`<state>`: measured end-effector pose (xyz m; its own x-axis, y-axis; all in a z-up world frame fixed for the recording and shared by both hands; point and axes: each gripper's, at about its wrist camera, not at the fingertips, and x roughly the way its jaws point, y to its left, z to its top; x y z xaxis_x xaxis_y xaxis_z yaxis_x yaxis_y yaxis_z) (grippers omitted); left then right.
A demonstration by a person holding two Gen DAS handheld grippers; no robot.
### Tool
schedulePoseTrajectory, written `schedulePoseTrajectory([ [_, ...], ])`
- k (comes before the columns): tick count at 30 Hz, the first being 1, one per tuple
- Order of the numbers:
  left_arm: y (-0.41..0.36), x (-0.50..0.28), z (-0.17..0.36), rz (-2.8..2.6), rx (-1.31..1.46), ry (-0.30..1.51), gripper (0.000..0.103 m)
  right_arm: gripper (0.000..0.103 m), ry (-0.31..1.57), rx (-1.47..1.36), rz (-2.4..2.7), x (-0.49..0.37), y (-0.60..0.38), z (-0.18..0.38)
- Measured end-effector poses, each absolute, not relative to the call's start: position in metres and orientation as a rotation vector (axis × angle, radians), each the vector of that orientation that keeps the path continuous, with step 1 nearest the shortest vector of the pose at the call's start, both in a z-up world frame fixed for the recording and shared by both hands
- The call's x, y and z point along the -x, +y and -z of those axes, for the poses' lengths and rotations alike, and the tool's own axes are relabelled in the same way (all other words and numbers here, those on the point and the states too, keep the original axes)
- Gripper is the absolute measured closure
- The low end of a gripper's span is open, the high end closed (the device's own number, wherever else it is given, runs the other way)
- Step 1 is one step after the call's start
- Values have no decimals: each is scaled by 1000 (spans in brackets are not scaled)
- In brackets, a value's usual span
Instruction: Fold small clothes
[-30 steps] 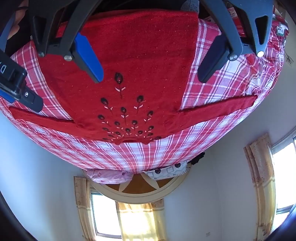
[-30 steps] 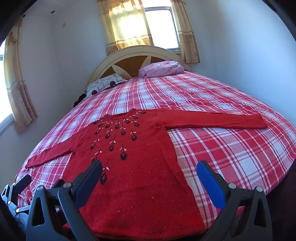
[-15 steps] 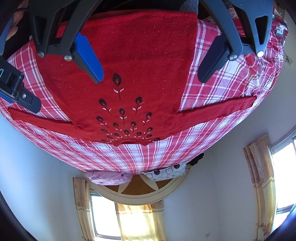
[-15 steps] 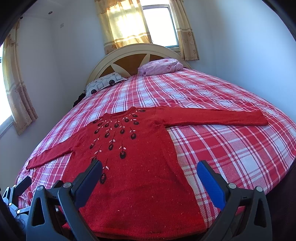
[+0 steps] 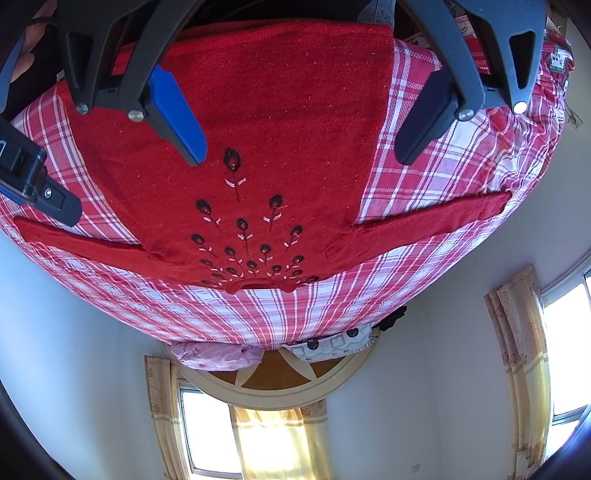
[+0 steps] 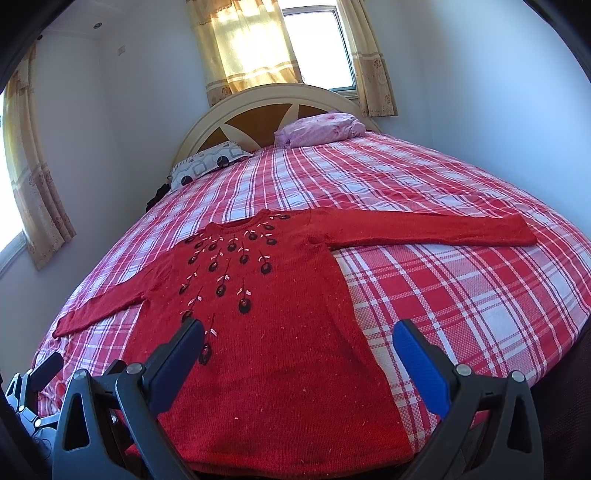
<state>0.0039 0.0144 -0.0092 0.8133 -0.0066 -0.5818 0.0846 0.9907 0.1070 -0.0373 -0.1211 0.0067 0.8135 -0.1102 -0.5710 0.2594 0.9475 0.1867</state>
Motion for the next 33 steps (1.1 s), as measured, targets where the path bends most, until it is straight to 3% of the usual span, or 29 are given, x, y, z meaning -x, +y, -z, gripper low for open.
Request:
schedulePoseTrajectory([
  [33, 13, -2, 15, 46, -134, 627, 0, 1, 608, -275, 188, 35, -122, -1],
])
